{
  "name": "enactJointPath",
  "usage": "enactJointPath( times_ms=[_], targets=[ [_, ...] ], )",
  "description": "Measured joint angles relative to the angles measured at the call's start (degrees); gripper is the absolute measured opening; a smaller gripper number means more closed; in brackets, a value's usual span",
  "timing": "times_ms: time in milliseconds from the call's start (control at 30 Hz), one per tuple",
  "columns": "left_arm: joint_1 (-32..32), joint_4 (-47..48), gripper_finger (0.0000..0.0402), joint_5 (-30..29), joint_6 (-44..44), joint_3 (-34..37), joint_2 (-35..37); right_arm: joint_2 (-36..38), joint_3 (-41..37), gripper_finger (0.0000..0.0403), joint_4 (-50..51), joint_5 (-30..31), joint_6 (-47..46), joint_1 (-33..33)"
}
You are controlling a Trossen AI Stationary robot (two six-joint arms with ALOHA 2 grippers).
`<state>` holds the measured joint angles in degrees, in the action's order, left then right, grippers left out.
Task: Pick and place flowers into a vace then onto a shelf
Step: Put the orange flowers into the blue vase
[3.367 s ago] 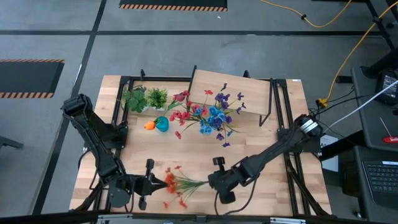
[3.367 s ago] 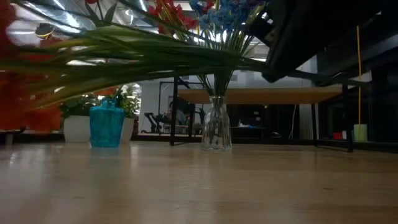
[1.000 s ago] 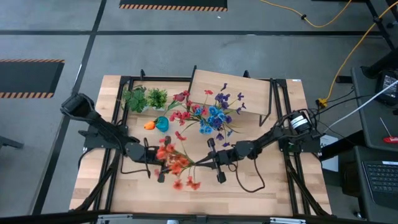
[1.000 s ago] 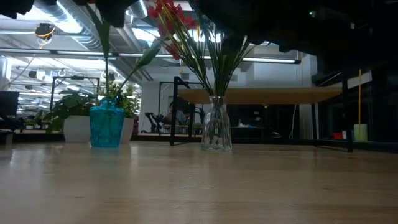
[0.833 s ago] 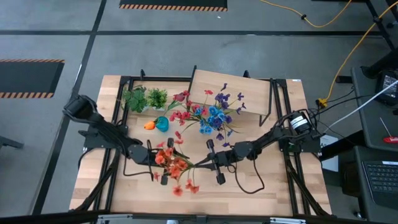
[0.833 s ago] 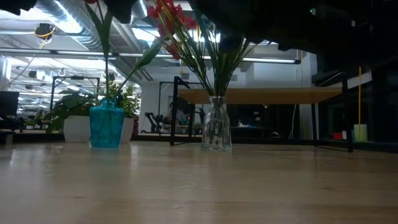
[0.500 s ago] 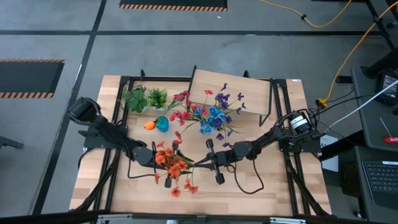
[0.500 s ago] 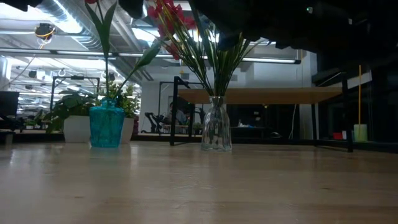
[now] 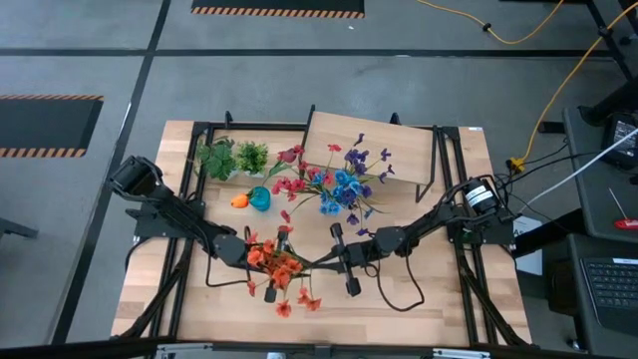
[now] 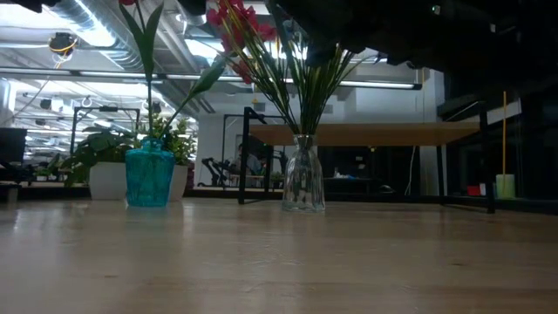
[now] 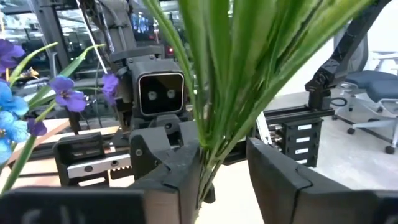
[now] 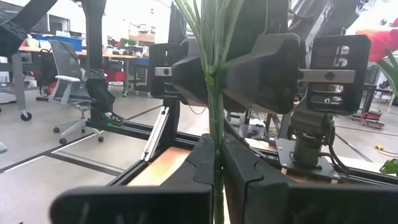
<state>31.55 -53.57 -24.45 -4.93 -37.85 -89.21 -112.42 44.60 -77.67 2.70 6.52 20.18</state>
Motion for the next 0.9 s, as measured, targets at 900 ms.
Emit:
enactJointPath(
  times_ms=[900],
  targets=[
    [-2.8, -3.29, 0.0021, 9.37, -0.51, 0.02, 0.11, 0.04, 3.87, 0.0008, 3.23, -2.87, 0.17, 0.04]
  ],
)
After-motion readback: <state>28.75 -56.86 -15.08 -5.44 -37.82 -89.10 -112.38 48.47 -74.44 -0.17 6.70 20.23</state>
